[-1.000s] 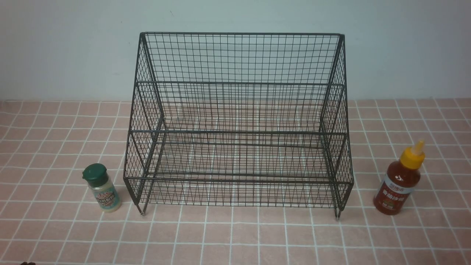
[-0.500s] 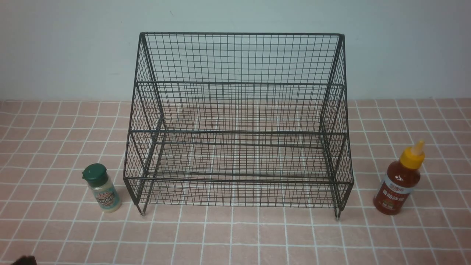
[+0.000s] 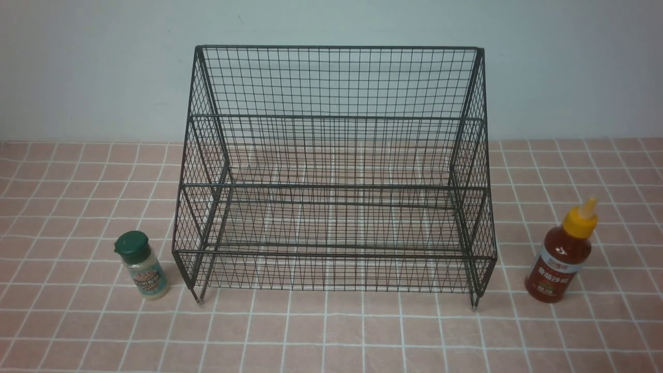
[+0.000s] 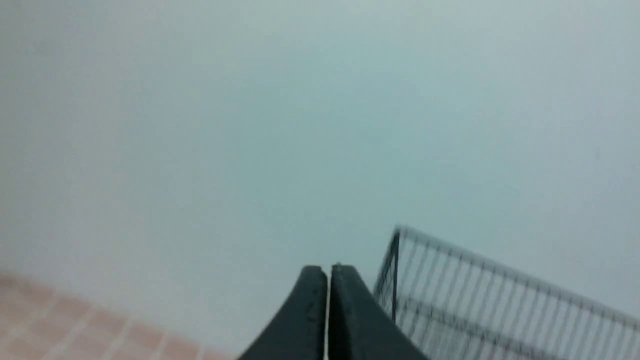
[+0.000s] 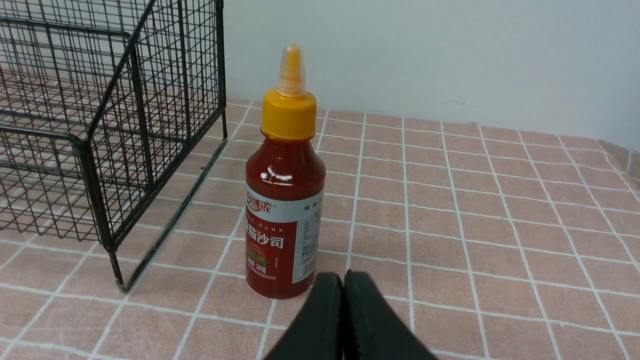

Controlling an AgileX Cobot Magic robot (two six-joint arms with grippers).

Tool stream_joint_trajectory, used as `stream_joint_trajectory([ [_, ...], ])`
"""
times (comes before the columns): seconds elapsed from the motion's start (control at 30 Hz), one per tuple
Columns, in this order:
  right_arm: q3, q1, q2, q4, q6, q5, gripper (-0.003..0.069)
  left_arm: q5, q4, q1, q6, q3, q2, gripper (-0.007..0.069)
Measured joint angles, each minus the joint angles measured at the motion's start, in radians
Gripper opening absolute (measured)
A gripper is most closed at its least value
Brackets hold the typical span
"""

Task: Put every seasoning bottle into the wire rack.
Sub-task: Use the left arm to grab the condiment bottle closest to it

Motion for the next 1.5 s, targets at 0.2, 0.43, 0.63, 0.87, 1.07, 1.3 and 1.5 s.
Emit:
stream_joint_trajectory([
  [0.2,0.0,0.0,0.0,0.0,0.0,0.0,-0.0009,-0.044,0.163,0.0,-0.001,-0.046,0.165,-0.0007],
  [0.43,0.0,0.0,0.0,0.0,0.0,0.0,-0.0009,-0.082,0.367,0.0,-0.047,-0.063,0.498,-0.0002],
  [0.63,0.0,0.0,0.0,0.0,0.0,0.0,-0.0009,-0.236,0.446,0.0,-0.155,-0.063,0.747,0.004],
  [0.87,0.0,0.0,0.0,0.0,0.0,0.0,-0.0009,-0.453,0.54,0.0,-0.186,-0.068,1.004,0.0171],
  [1.07,0.0,0.0,0.0,0.0,0.0,0.0,-0.0009,-0.642,0.542,0.0,-0.188,-0.072,1.242,0.0364],
  [1.3,0.0,0.0,0.0,0.0,0.0,0.0,-0.0009,-0.801,0.48,0.0,-0.189,-0.075,1.387,0.0491],
  [1.5,0.0,0.0,0.0,0.0,0.0,0.0,-0.0009,-0.808,0.399,0.0,-0.189,-0.077,1.431,0.0501],
])
